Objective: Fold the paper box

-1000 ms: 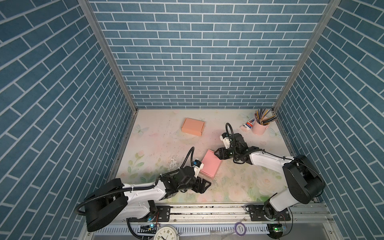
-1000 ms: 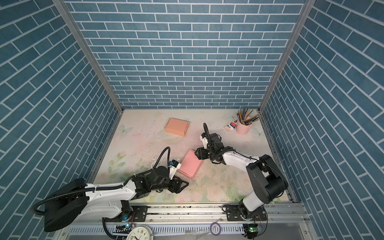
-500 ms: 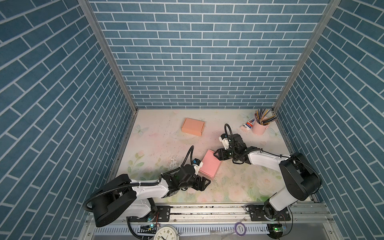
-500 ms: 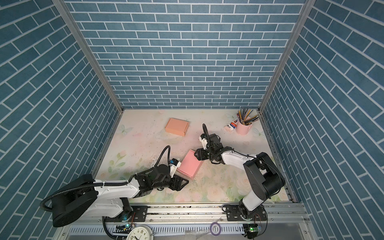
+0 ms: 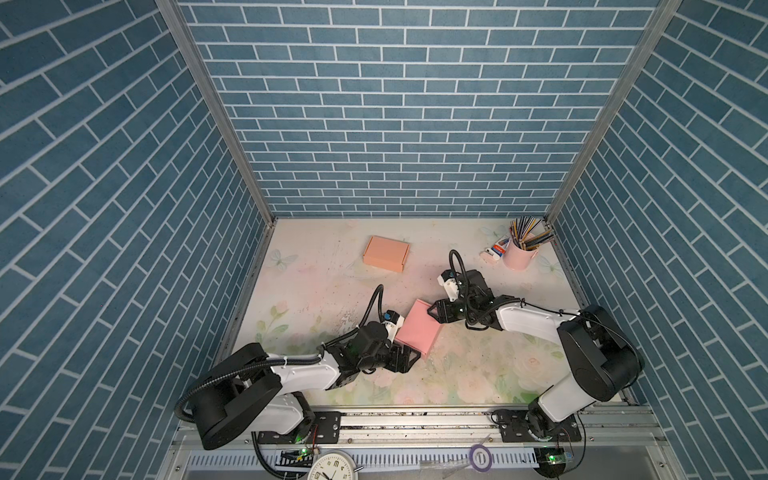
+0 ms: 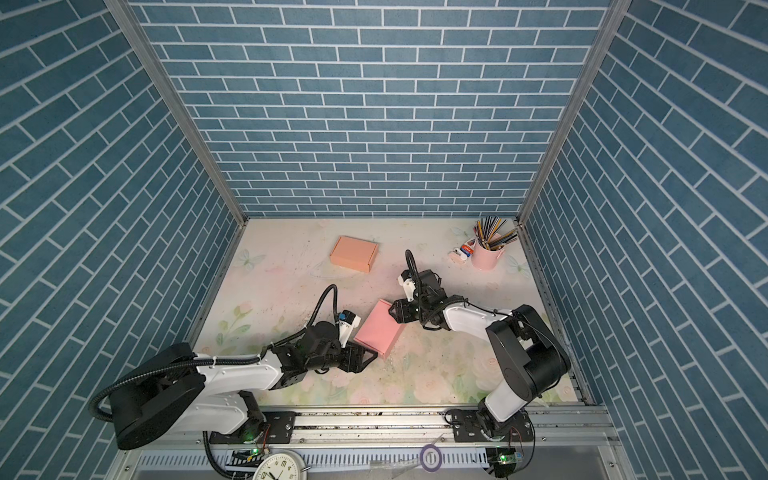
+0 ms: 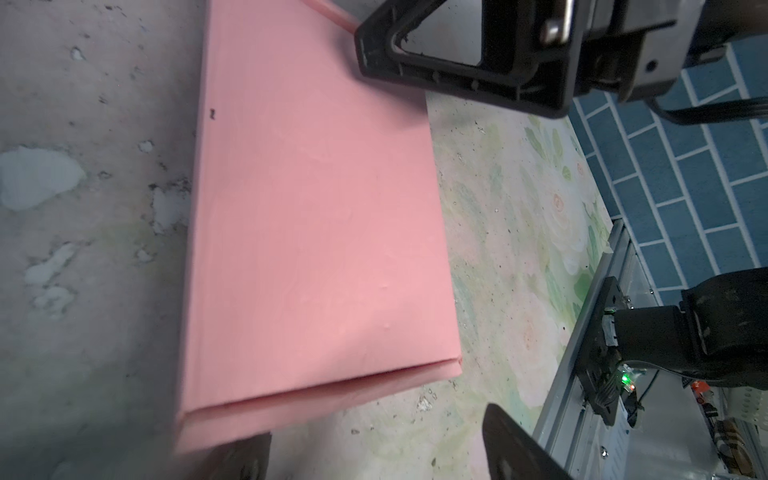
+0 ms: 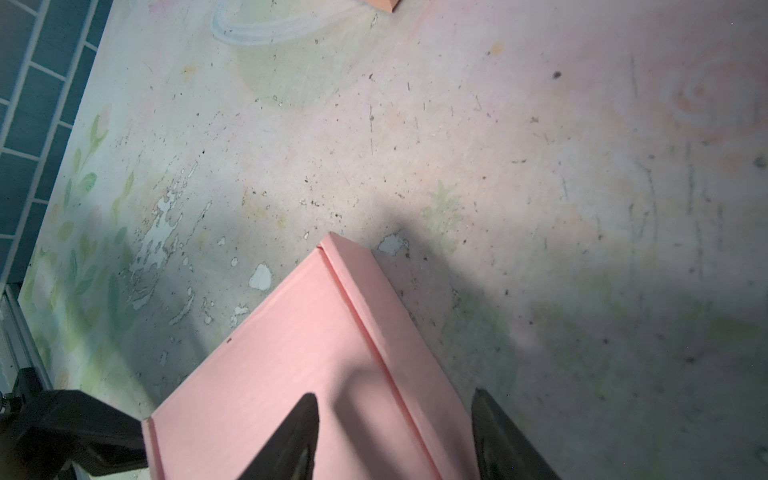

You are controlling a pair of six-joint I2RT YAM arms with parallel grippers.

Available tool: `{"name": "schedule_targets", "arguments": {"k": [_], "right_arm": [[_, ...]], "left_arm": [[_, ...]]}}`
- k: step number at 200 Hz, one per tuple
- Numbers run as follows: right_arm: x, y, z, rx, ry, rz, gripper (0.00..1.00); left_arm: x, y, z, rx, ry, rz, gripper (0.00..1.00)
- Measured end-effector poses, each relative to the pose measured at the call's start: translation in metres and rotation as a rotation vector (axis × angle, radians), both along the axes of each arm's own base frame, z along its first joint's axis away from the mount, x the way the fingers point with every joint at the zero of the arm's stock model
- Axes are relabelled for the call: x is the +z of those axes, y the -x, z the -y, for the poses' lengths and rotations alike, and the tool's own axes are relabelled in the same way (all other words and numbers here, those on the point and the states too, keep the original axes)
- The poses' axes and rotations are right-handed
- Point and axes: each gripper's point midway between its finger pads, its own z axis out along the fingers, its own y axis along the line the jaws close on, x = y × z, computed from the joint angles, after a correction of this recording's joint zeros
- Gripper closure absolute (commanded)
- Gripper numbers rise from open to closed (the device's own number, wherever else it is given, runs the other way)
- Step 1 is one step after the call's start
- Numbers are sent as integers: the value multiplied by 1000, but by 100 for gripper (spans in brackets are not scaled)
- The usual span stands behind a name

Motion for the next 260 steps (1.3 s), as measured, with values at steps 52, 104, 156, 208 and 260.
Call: {"name": "schedule_targets", "arguments": {"k": [52, 104, 156, 208, 260], "right_arm": [[-3, 12, 6, 8, -7, -7, 41], [0, 14, 5, 13, -25, 6, 41], [-1, 17, 5, 11, -40, -6, 42], [1, 15, 6, 2, -38, 4, 41], [37, 15, 24, -67, -43, 116, 53]], "left_arm": [[1, -2, 0, 1, 7, -1, 19], [4, 1, 4, -20, 30, -6, 19], [5, 17, 19, -86, 59, -15, 19], [11, 28, 17, -109, 69, -23, 19], [41, -8, -11, -14, 78, 52, 20]]}}
